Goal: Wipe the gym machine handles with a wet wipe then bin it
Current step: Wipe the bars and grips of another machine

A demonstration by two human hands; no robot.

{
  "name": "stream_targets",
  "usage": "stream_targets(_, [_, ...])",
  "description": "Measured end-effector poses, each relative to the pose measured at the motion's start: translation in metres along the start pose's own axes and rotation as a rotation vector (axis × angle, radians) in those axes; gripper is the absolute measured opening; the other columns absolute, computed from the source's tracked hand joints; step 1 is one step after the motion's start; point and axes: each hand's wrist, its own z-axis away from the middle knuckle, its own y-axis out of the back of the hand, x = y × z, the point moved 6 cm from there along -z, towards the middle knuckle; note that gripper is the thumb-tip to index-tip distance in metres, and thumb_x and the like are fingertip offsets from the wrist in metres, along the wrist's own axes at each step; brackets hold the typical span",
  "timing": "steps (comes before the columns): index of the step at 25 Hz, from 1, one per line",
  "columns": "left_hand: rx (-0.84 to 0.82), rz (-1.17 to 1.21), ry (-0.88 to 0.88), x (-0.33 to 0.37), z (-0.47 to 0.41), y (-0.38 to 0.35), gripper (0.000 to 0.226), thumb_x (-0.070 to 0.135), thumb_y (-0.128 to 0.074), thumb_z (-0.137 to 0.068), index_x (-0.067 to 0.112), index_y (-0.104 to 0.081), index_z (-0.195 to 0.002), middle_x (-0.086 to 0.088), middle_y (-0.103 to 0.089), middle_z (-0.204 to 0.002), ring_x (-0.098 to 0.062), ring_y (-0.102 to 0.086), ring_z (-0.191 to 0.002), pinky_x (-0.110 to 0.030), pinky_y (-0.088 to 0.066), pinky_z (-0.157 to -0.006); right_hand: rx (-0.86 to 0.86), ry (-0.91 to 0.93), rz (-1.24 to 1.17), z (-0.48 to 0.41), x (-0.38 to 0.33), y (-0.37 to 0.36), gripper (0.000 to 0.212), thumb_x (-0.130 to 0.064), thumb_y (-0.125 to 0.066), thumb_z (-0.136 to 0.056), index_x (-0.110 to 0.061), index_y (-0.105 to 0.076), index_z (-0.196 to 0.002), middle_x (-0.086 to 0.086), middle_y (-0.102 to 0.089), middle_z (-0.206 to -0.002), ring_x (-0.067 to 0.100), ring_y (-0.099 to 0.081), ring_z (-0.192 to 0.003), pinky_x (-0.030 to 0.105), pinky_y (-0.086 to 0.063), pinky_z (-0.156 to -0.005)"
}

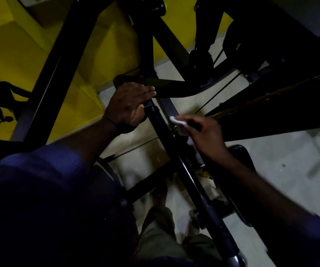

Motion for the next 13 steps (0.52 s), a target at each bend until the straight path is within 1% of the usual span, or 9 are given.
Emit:
stream_targets(2, [-0.085,-0.034,0.061,0.001,-0.002,0.0,0.053,0.023,-0.044,-0.092,0.007,-0.062,-0.139,-0.011,-0.058,-0.148,-0.037,-0.057,-0.129,-0.055,-0.038,-0.112,-0.129,-0.186,-0.204,-0.037,0.019,-0.034,0.021,-0.01,-0.063,-0.1,-0.009,-0.075,-0.117,0.016,-0.076,-0.112,0.02,-0.074,-0.097,0.041,-0.062,-0.088])
stream_targets(3, [-0.124,-0.055,0.106,0.004,0.0,-0.001,0.054,0.027,-0.044,-0.094,0.01,-0.059,-0.143,-0.009,-0.054,-0.152,-0.036,-0.053,-0.134,-0.055,-0.033,-0.117,-0.198,-0.313,-0.306,-0.038,0.032,-0.046,0.02,-0.007,-0.06,-0.1,-0.005,-0.072,-0.116,0.027,-0.071,-0.12,0.032,-0.072,-0.102,0.048,-0.058,-0.096])
stream_targets(4, [-0.148,-0.075,0.159,0.012,0.005,-0.002,0.055,0.03,-0.044,-0.096,0.013,-0.055,-0.146,-0.006,-0.05,-0.156,-0.034,-0.047,-0.14,-0.054,-0.026,-0.121,-0.268,-0.362,-0.284,-0.028,0.044,-0.052,0.019,-0.006,-0.06,-0.097,-0.005,-0.071,-0.113,0.032,-0.065,-0.126,0.037,-0.069,-0.102,0.048,-0.055,-0.096])
stream_targets(6, [-0.153,-0.086,0.219,0.034,0.02,-0.006,0.056,0.036,-0.041,-0.1,0.016,-0.05,-0.152,-0.002,-0.043,-0.161,-0.03,-0.034,-0.15,-0.05,-0.013,-0.127,-0.36,-0.346,-0.298,0.011,0.064,-0.045,0.024,-0.006,-0.064,-0.091,-0.008,-0.068,-0.114,0.032,-0.062,-0.131,0.035,-0.066,-0.101,0.038,-0.056,-0.087])
stream_targets(7, [-0.154,-0.068,0.234,0.047,0.028,-0.008,0.057,0.038,-0.039,-0.101,0.016,-0.047,-0.153,-0.001,-0.04,-0.163,-0.028,-0.029,-0.153,-0.048,-0.009,-0.128,-0.393,-0.373,-0.314,0.037,0.073,-0.037,0.024,-0.006,-0.063,-0.092,-0.007,-0.067,-0.115,0.028,-0.067,-0.125,0.031,-0.067,-0.098,0.033,-0.056,-0.081])
stream_targets(9, [-0.169,-0.013,0.282,0.069,0.042,-0.012,0.06,0.042,-0.035,-0.104,0.015,-0.04,-0.157,-0.001,-0.032,-0.167,-0.022,-0.021,-0.157,-0.042,-0.002,-0.129,-0.437,-0.391,-0.277,0.094,0.091,-0.009,0.015,-0.005,-0.058,-0.097,-0.007,-0.067,-0.11,0.009,-0.075,-0.098,0.015,-0.069,-0.083,0.023,-0.055,-0.07])
stream_targets(11, [-0.202,0.028,0.343,0.085,0.055,-0.013,0.064,0.047,-0.029,-0.106,0.016,-0.029,-0.162,0.0,-0.02,-0.171,-0.017,-0.01,-0.159,-0.036,0.003,-0.129,-0.409,-0.239,-0.08,0.144,0.094,0.028,0.015,-0.002,-0.056,-0.097,-0.006,-0.069,-0.105,-0.001,-0.076,-0.084,0.009,-0.068,-0.076,0.019,-0.054,-0.066])
stream_targets(12, [-0.228,0.049,0.376,0.093,0.063,-0.013,0.065,0.048,-0.029,-0.107,0.016,-0.022,-0.164,0.0,-0.013,-0.173,-0.015,-0.005,-0.16,-0.035,0.004,-0.129,-0.369,-0.142,0.045,0.163,0.092,0.046,0.017,-0.001,-0.057,-0.098,-0.007,-0.071,-0.104,-0.003,-0.077,-0.082,0.009,-0.068,-0.076,0.019,-0.055,-0.065])
stream_targets(13, [-0.259,0.072,0.415,0.1,0.072,-0.013,0.066,0.049,-0.03,-0.109,0.017,-0.016,-0.165,0.001,-0.006,-0.173,-0.013,0.0,-0.16,-0.035,0.003,-0.13,-0.287,-0.11,0.066,0.172,0.086,0.064,0.018,0.0,-0.057,-0.099,-0.01,-0.072,-0.104,-0.006,-0.077,-0.082,0.007,-0.068,-0.076,0.019,-0.055,-0.066])
